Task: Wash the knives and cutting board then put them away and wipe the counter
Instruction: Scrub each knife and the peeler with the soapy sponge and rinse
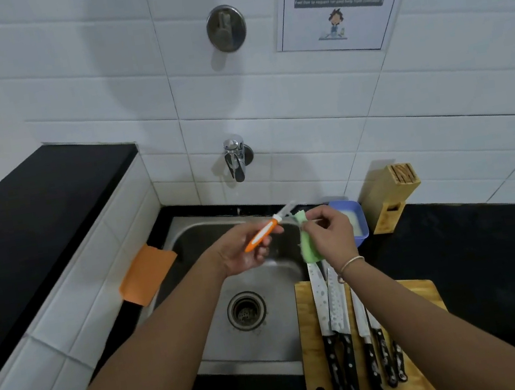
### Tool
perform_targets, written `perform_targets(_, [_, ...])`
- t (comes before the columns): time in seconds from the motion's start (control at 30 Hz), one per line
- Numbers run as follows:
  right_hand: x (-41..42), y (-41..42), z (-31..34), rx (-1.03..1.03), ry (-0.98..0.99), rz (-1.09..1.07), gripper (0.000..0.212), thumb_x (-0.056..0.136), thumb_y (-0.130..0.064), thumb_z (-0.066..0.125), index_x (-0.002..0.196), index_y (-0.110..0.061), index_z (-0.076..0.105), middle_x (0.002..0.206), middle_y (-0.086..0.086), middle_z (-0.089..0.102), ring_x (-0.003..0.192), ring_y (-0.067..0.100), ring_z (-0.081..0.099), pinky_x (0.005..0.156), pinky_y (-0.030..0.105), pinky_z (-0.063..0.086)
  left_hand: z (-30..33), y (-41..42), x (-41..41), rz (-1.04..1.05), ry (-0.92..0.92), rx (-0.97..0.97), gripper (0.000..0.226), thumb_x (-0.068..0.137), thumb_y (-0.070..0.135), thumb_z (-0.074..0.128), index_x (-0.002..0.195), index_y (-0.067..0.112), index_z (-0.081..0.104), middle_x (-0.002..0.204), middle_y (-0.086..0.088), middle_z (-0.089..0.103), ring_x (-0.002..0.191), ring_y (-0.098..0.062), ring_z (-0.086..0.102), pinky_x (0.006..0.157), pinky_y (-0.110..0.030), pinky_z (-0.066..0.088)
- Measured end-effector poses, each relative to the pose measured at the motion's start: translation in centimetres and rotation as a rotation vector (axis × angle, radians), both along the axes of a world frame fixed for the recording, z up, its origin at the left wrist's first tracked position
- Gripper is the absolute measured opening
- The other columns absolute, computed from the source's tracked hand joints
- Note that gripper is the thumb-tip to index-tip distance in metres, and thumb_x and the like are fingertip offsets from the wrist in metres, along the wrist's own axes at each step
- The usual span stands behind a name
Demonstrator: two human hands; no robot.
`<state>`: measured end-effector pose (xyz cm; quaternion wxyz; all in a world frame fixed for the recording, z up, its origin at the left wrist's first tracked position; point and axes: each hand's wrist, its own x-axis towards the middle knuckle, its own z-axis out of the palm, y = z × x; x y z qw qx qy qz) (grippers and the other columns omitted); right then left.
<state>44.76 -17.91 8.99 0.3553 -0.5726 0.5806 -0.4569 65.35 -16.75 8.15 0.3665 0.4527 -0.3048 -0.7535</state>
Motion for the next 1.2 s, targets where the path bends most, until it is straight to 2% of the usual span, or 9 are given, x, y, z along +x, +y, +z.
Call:
perform_targets(0.1, [1.0, 0.5, -0.3, -0.099, 0.060, 0.021, 0.013, 0.083, -0.008, 0.073, 0.090, -0.018, 0.068, 0.093, -0.002, 0.066, 0.088, 0.007, 0.060, 0.081, 0.021, 0.048, -0.2, 0.6, -0.5, -0.028, -0.242, 0.041, 0.042, 0.107, 0.038, 0.044, 0.119, 0.007, 0.071, 0.063, 0.002, 0.046, 0.052, -0.007, 0.038, 0.047, -0.018, 0.030])
perform_targets(0.2, [2.2, 0.8, -0.8, -0.251, 0.135, 0.093, 0.017, 0.080, -0.004, 0.074, 0.088, -0.017, 0.067, 0.094, -0.002, 0.063, 0.090, 0.000, 0.057, 0.080, 0.013, 0.043, -0.4, 1.1, -0.8, 0.072, -0.358, 0.026, 0.054, 0.108, 0.051, 0.036, 0.109, 0.011, 0.072, 0.058, 0.001, 0.040, 0.046, -0.009, 0.029, 0.045, -0.021, 0.023])
perform_targets(0.3, [3.8, 1.6, -0.9, -0.416, 0.266, 0.271, 0.019, 0.078, -0.002, 0.071, 0.088, -0.016, 0.064, 0.098, 0.001, 0.060, 0.093, 0.006, 0.055, 0.084, 0.013, 0.040, -0.1, 1.4, -0.8, 0.128, -0.331, -0.015, 0.077, 0.100, 0.073, 0.017, 0.096, 0.013, 0.065, 0.052, -0.002, 0.039, 0.040, -0.009, 0.025, 0.040, -0.019, 0.020])
perform_targets(0.43, [4.1, 1.7, -0.9, -0.669, 0.577, 0.545, 0.015, 0.078, -0.010, 0.068, 0.093, -0.007, 0.066, 0.103, 0.007, 0.061, 0.099, 0.022, 0.054, 0.088, 0.027, 0.045, 0.8, 1.9, -0.7, 0.139, -0.328, -0.113, 0.084, 0.095, 0.077, 0.005, 0.073, 0.014, 0.056, 0.045, 0.001, 0.041, 0.034, -0.007, 0.026, 0.038, -0.019, 0.017])
perform_targets(0.6, [4.8, 0.7, -0.4, -0.515, 0.460, 0.229, 0.017, 0.077, -0.006, 0.067, 0.094, -0.008, 0.070, 0.099, 0.006, 0.065, 0.095, 0.027, 0.054, 0.088, 0.022, 0.039, 0.7, 1.3, -0.8, 0.226, -0.322, -0.124, 0.086, 0.095, 0.076, 0.003, 0.066, 0.014, 0.055, 0.044, -0.002, 0.037, 0.032, -0.008, 0.026, 0.037, -0.018, 0.018])
perform_targets(0.73, [5.6, 1.9, -0.7, -0.734, 0.598, 0.564, 0.017, 0.081, -0.008, 0.067, 0.097, -0.007, 0.069, 0.103, 0.006, 0.066, 0.098, 0.022, 0.053, 0.094, 0.025, 0.041, 0.8, 1.2, -0.6, 0.294, -0.294, -0.102, 0.083, 0.097, 0.075, 0.006, 0.062, 0.014, 0.050, 0.044, 0.000, 0.041, 0.032, -0.009, 0.032, 0.036, -0.017, 0.022])
perform_targets(0.9, [5.5, 0.5, -0.3, -0.574, 0.512, 0.283, 0.017, 0.081, -0.005, 0.066, 0.098, -0.008, 0.070, 0.101, 0.006, 0.069, 0.096, 0.027, 0.055, 0.091, 0.027, 0.041, 0.4, 1.3, -0.5, 0.288, -0.301, -0.098, 0.086, 0.096, 0.076, 0.004, 0.073, 0.011, 0.056, 0.047, -0.002, 0.039, 0.033, -0.008, 0.030, 0.036, -0.018, 0.021])
perform_targets(1.03, [6.7, 1.7, 0.0, -0.838, 0.600, 0.583, 0.018, 0.084, -0.003, 0.065, 0.101, -0.002, 0.071, 0.107, 0.011, 0.069, 0.097, 0.026, 0.055, 0.096, 0.030, 0.043, 1.8, 1.6, -0.3, 0.411, -0.238, -0.061, 0.076, 0.102, 0.069, 0.014, 0.060, 0.016, 0.048, 0.040, 0.003, 0.046, 0.029, -0.008, 0.041, 0.034, -0.014, 0.030])
perform_targets(1.2, [4.8, 0.8, -0.5, -0.824, 0.732, 0.510, 0.045, 0.085, -0.018, 0.065, 0.126, 0.000, 0.065, 0.135, 0.013, 0.061, 0.106, 0.032, 0.052, 0.100, 0.039, 0.045, 1.6, 2.2, 0.4, 0.375, -0.127, -0.056, 0.082, 0.096, 0.078, 0.012, 0.060, 0.013, 0.046, 0.042, -0.003, 0.038, 0.031, -0.012, 0.028, 0.034, -0.018, 0.023])
